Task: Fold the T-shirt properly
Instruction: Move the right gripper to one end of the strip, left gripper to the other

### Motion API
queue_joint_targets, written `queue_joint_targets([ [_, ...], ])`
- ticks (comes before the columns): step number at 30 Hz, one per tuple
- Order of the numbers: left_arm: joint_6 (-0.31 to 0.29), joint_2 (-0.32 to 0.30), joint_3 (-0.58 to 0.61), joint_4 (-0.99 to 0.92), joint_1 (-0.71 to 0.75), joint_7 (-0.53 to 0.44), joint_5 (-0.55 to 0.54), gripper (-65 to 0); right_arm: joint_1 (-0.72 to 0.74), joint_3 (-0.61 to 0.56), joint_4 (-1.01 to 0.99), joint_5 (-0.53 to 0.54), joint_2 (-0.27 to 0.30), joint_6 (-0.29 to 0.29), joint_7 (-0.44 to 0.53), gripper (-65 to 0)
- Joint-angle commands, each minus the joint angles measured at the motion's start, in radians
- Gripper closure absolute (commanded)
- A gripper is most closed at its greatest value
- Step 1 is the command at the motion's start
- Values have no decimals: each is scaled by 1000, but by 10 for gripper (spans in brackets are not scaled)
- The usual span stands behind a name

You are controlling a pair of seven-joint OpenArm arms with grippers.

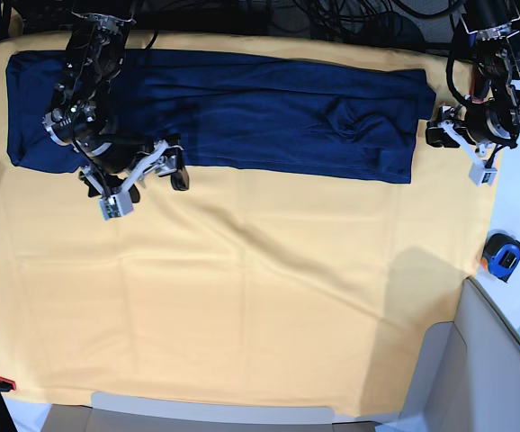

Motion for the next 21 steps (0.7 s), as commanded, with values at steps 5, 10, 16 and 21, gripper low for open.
queue_joint_targets([
  [5, -82, -13, 28, -28, -26, 44, -6, -257, -31, 121, 62, 21, 8, 2, 24, -552],
  [10, -87, -13, 29, -80, -44, 41, -6, -257, -50, 243, 59, 15, 9, 1, 24, -552],
  [16, -87, -13, 31, -83, -38, 46, -6, -257, -54, 367, 56, 15, 9, 1, -2, -552],
  [21, -87, -13, 28, -75, -36, 53, -6, -255, -47, 381, 56, 16, 9, 1, -60, -552],
])
